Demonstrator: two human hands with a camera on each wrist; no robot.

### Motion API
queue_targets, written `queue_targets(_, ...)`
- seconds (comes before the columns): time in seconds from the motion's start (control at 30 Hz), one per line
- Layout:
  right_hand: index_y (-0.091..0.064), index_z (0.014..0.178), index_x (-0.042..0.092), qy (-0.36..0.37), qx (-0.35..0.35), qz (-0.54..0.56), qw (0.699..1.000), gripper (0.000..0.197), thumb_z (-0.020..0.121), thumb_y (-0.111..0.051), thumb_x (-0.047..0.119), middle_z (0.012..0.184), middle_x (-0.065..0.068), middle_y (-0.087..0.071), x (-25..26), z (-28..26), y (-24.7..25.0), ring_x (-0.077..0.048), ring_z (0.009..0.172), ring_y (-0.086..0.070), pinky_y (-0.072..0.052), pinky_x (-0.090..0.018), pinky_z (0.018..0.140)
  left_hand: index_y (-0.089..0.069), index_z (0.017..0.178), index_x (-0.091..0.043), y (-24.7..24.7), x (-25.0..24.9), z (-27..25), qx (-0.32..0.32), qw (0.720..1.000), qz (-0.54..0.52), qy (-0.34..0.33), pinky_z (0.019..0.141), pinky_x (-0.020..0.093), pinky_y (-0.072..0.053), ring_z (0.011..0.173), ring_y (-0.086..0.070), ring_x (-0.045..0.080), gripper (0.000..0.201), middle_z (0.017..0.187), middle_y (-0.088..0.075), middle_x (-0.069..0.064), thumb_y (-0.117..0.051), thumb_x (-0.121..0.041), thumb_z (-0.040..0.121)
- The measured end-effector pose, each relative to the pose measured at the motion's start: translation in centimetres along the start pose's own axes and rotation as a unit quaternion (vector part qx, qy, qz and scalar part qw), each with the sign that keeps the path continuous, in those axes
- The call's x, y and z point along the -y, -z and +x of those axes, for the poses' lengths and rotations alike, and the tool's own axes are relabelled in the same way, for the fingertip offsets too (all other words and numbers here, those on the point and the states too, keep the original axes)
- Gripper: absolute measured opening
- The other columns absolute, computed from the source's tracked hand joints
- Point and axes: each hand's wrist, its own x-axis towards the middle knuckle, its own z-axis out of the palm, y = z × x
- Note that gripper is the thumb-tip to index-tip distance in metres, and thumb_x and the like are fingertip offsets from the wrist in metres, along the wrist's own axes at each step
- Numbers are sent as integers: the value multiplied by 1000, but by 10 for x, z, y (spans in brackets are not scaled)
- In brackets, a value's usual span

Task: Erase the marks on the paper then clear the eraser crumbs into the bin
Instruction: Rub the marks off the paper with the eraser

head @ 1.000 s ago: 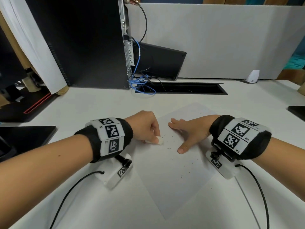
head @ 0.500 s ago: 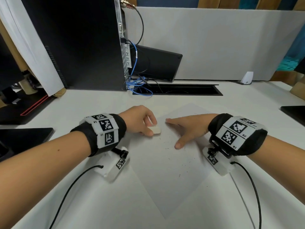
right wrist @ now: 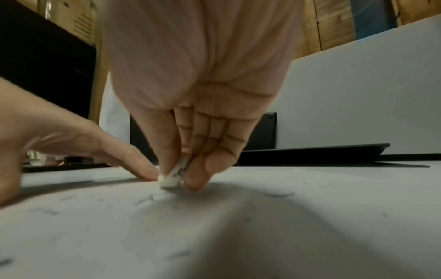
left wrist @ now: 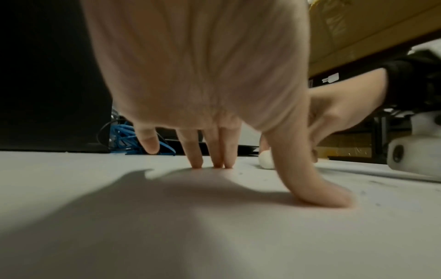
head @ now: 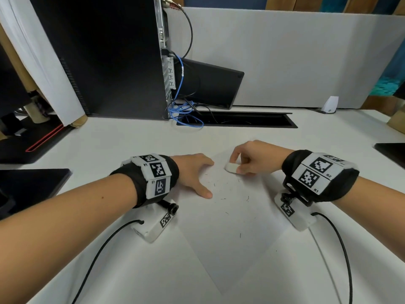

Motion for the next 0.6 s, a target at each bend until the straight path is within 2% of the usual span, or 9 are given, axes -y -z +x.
queue_targets(0.07, -62, 104, 17, 2, -6, 8, 1000, 22, 87, -57, 32, 62, 10, -57, 0, 2, -1, -4, 61, -52, -41, -22, 66, -12, 150, -26, 1, -1, -1, 20, 998, 57, 12, 118, 42, -13, 144, -17, 12, 99, 157, -10, -14, -68, -55, 74)
queue_targets(0.13, -65, 102, 19, 14, 1, 22, 1000, 20, 88, -58, 32, 57, 12, -57, 4, 3, -3, -1, 53, -52, -40, -17, 60, -5, 151, -28, 2, -3, -2, 36, 994, 98, 20, 117, 48, -8, 146, -9, 10, 104, 158, -2, -16, -65, -61, 73)
queue_targets(0.2, -66, 103, 19, 38, 57, 57, 996, 18, 87, -61, 22, 52, 12, -57, 12, 1, -6, 1, 48, -51, -41, -13, 58, -3, 151, -28, 2, -4, -2, 41, 993, 110, 25, 116, 53, -3, 147, -3, 10, 107, 158, 1, -17, -65, -63, 72)
queue_targets(0.27, -64, 105, 17, 54, 86, 57, 993, 20, 86, -61, 19, 58, 12, -57, 18, 0, -8, -1, 52, -52, -42, -16, 62, -1, 151, -29, 1, -4, -2, 39, 993, 106, 33, 114, 57, 2, 147, 3, 12, 108, 158, 1, -18, -66, -64, 71)
queue_targets(0.37, -65, 105, 15, 42, 14, 6, 999, 25, 87, -58, 31, 64, 11, -56, 17, 7, -4, -5, 62, -51, -41, -22, 65, -1, 151, -30, 0, -4, -2, 39, 994, 94, 39, 114, 59, 5, 147, 8, 13, 110, 158, 2, -18, -67, -63, 70)
queue_targets(0.4, -65, 105, 14, 34, 15, 10, 999, 25, 87, -58, 29, 61, 12, -57, 16, 8, -3, -5, 60, -52, -41, -22, 65, 0, 151, -30, 0, -4, -2, 38, 994, 91, 40, 113, 59, 5, 147, 8, 12, 110, 158, 2, -19, -67, -63, 70)
queue_targets(0.5, -66, 102, 13, 47, 81, 65, 993, 20, 84, -61, 19, 49, 11, -57, 23, 7, -6, -6, 50, -53, -43, -17, 58, -2, 151, -33, 0, -3, -1, 39, 995, 86, 39, 112, 60, 4, 147, 8, 13, 111, 158, 1, -20, -68, -63, 68)
queue_targets(0.53, -66, 102, 13, 50, 79, 64, 994, 19, 84, -62, 19, 52, 10, -57, 23, 8, -7, -7, 51, -53, -43, -16, 58, -2, 151, -33, 1, -2, -1, 38, 995, 86, 38, 112, 60, 4, 147, 7, 13, 111, 158, 1, -20, -69, -63, 67)
queue_targets(0.6, -66, 104, 14, 47, 25, 28, 998, 22, 86, -59, 25, 59, 8, -57, 22, 13, -5, -7, 57, -53, -42, -17, 60, -2, 151, -32, 0, -3, -1, 39, 995, 86, 38, 112, 60, 3, 147, 6, 12, 111, 158, 0, -20, -69, -63, 68)
